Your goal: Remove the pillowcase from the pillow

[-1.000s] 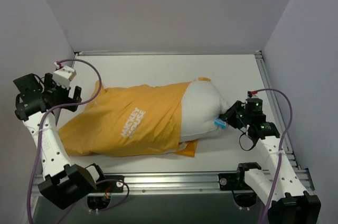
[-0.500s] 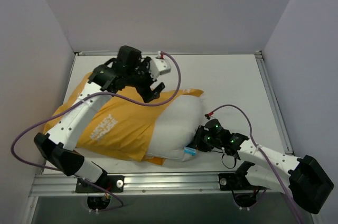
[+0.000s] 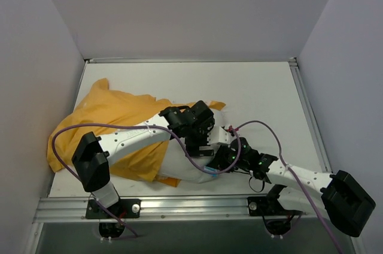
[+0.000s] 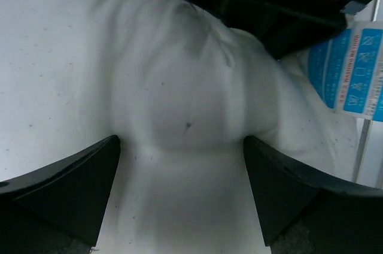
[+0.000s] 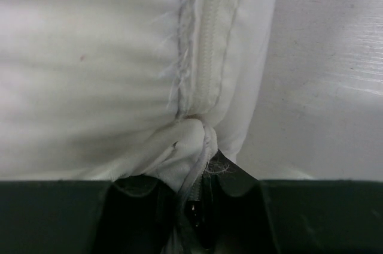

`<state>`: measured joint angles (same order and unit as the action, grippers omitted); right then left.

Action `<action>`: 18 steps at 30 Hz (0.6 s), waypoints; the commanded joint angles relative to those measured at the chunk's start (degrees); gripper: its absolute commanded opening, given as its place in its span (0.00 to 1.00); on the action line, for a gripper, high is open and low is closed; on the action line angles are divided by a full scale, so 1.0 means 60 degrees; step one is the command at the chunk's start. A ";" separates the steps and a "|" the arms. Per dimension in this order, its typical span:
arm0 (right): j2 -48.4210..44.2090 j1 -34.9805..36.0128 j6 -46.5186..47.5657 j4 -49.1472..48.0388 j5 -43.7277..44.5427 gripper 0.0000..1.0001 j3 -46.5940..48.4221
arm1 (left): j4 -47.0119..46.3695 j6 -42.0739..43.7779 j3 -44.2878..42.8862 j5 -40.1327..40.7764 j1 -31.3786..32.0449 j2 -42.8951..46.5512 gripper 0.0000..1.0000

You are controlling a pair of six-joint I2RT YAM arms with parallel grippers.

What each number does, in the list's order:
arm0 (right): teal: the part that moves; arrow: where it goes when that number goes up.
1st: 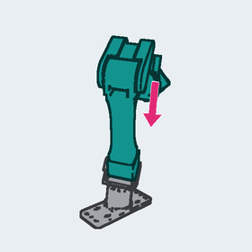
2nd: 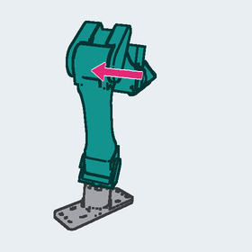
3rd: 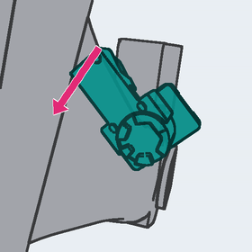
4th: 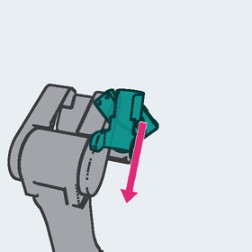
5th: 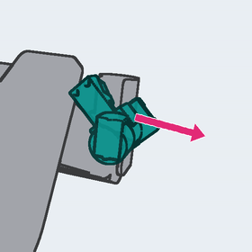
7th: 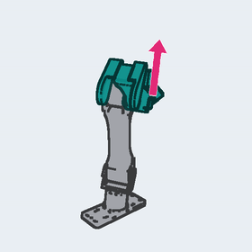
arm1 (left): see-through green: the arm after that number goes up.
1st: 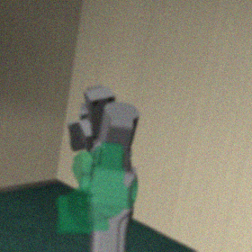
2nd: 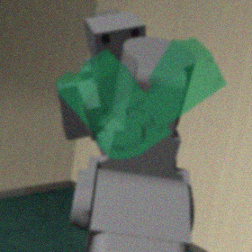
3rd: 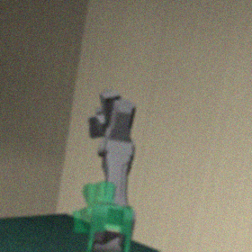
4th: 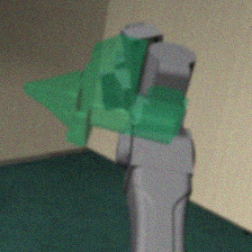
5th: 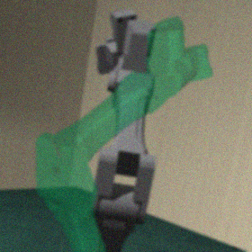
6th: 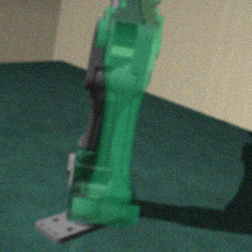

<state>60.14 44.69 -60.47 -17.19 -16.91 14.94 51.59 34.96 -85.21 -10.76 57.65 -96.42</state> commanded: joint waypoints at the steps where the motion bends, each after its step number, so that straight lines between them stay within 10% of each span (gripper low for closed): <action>1: -0.0281 0.0008 0.0145 0.0462 -0.0053 0.00 -0.0117 | -0.0994 0.0589 0.1131 0.1308 0.0017 0.0148 0.95; 3: -0.0471 -0.0050 0.0306 0.0959 -0.0024 0.04 0.0043 | -0.1318 0.0531 0.1354 0.1428 -0.0115 0.0133 0.56; 6: -0.0998 -0.0575 0.0774 0.1765 -0.0140 0.39 0.0541 | -0.1158 0.0385 0.1297 0.1135 -0.0233 0.0235 0.03; 7: -0.1029 -0.0911 0.1023 0.1940 -0.0402 0.57 0.0890 | -0.1128 0.0268 0.1296 0.1120 -0.0247 0.0322 0.02; 13: -0.0634 -0.4602 0.3924 0.4666 -0.1577 0.96 0.3294 | -0.0660 -0.0113 0.1340 0.0783 -0.0321 0.1333 0.02; 18: 0.0738 -0.5573 0.3153 0.1991 -0.2440 1.00 0.3721 | -0.0542 0.0062 0.1384 0.0900 -0.0321 0.1364 0.02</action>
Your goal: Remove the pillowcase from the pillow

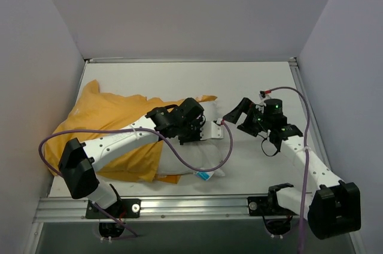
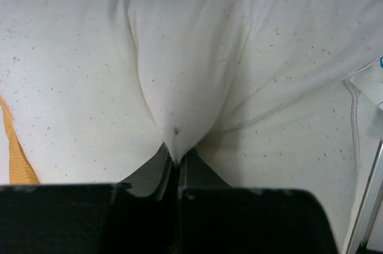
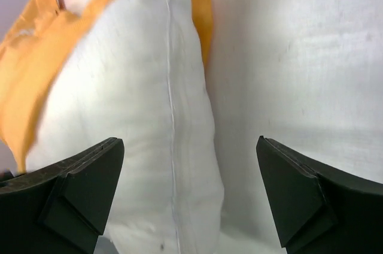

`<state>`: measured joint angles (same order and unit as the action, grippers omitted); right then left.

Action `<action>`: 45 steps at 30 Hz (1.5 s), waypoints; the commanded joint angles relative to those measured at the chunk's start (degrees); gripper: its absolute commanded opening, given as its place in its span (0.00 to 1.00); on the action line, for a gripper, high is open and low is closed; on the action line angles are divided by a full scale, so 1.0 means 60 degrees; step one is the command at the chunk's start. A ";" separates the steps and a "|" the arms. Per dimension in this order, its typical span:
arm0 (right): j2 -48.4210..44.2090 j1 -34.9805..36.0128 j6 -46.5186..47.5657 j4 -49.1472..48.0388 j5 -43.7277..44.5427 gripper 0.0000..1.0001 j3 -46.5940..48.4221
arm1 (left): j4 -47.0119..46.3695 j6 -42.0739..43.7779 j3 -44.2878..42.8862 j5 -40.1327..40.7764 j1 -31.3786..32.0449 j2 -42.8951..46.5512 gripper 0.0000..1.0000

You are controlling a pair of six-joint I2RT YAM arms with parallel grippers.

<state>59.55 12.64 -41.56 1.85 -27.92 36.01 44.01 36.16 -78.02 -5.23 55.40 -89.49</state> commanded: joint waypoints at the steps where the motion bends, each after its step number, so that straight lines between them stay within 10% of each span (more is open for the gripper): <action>1: 0.1088 -0.0232 -0.0147 -0.1622 -0.0678 1.00 0.0267 | 0.0707 -0.0153 0.0171 -0.0036 0.0054 0.0136 0.02; 15: 0.3871 0.1685 -0.2374 -0.7278 -0.0327 1.00 0.0020 | 0.0488 -0.0168 -0.0430 0.0140 0.0054 -0.0319 0.02; 23: 0.3962 0.2009 -0.1674 -0.5483 0.1269 1.00 0.0118 | 0.0517 -0.0182 -0.0503 0.0125 0.0040 -0.0231 0.02; 45: 0.3158 0.1542 -0.2185 -0.4619 -0.0357 1.00 -0.0919 | 0.0370 0.0052 -0.0664 0.0418 -0.0253 -0.0129 0.02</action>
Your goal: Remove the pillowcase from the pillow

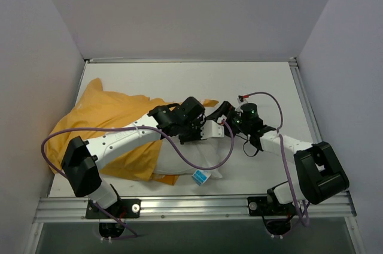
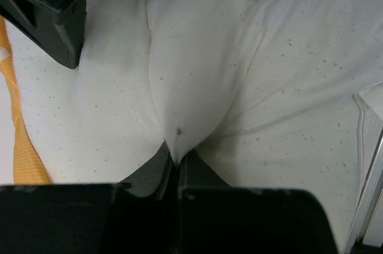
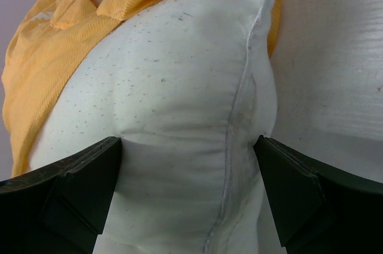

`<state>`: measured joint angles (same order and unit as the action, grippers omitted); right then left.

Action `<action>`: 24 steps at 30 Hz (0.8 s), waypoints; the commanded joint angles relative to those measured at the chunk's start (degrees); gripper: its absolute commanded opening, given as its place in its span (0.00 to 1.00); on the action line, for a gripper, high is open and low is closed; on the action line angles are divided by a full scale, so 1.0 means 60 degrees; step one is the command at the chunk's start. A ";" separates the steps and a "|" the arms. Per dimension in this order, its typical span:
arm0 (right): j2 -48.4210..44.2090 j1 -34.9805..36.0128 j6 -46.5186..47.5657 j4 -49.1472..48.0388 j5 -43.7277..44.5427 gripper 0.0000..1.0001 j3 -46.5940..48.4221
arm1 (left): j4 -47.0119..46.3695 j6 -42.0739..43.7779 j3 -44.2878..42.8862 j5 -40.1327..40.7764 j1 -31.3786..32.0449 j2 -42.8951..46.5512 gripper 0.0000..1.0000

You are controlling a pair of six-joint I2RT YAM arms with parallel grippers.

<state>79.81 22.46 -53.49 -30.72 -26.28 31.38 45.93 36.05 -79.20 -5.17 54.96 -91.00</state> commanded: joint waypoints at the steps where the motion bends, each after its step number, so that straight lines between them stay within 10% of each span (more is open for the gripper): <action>1: -0.0395 -0.0212 -0.0181 0.1074 -0.0499 1.00 -0.0161 | 0.0050 0.0099 -0.0438 0.0436 -0.0180 0.0137 0.02; 8: -0.1306 -0.0698 -0.1176 0.0141 -0.0937 1.00 -0.0893 | -0.0067 0.0070 -0.0335 0.0349 -0.0210 0.0196 0.02; 16: 0.0335 0.0241 -0.3386 -0.5116 -0.0981 1.00 -0.1465 | 0.0020 -0.0017 -0.0614 0.0188 -0.0180 0.0021 0.02; 24: 0.0920 0.0856 -0.2377 -0.3886 -0.0278 1.00 -0.0513 | -0.0024 -0.0164 -0.0847 -0.0003 -0.0093 -0.0126 0.02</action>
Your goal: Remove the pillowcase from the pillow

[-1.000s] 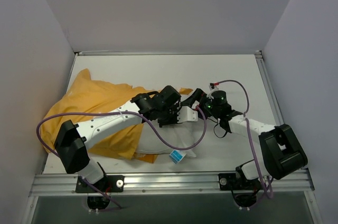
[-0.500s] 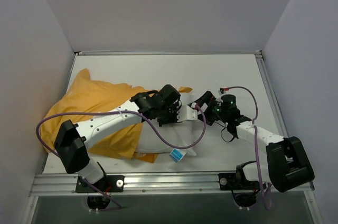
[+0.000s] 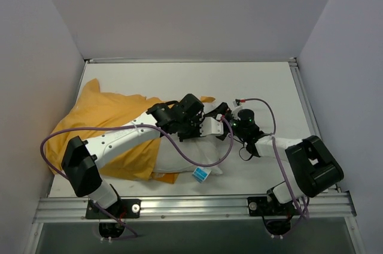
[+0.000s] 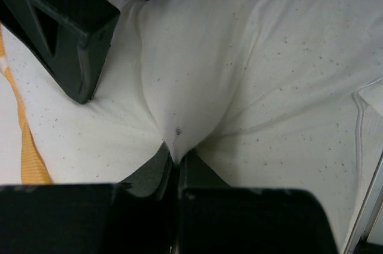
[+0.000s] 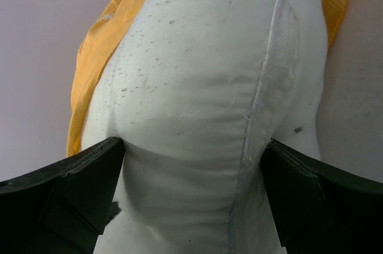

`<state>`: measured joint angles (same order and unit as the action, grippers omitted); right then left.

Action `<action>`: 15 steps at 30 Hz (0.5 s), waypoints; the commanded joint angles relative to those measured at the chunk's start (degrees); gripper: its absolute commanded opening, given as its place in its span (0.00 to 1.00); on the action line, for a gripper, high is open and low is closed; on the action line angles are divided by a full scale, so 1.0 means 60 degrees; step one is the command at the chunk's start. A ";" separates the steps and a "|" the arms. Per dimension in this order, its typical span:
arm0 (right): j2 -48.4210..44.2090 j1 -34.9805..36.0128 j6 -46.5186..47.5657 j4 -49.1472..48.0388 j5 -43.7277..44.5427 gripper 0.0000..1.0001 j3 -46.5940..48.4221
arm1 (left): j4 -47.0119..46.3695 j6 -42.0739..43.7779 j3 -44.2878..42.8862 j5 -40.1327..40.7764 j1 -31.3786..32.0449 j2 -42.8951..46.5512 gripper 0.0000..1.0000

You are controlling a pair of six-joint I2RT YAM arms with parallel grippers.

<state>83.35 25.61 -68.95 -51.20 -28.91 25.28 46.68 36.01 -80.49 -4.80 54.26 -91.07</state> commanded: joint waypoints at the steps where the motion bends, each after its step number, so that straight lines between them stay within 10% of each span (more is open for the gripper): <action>1: 0.0723 0.0332 0.0110 -0.0707 0.0174 1.00 0.0489 | -0.0133 -0.0171 -0.0706 -0.0065 0.0053 -0.0130 0.02; 6: 0.1547 0.0537 0.0328 -0.1104 0.0409 0.85 0.0928 | 0.0204 -0.0654 -0.1218 -0.0855 0.0068 -0.0189 0.02; 10: 0.1811 0.0522 0.0460 -0.1414 0.0160 0.10 0.0914 | 0.0306 -0.0699 -0.1073 -0.1148 -0.0151 -0.0101 0.02; 12: 0.1709 0.0537 0.0636 -0.1092 0.0218 0.00 0.0783 | 0.0758 -0.0743 -0.1116 -0.1701 -0.0312 -0.0086 0.05; 15: 0.1257 0.0683 0.1644 0.0047 0.0043 0.00 0.0782 | 0.1959 -0.0787 -0.1817 -0.2871 -0.0444 -0.0203 0.99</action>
<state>92.99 28.62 -65.47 -57.71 -28.99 29.41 51.83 33.08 -85.08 -10.13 51.68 -93.01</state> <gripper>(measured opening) 0.123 0.700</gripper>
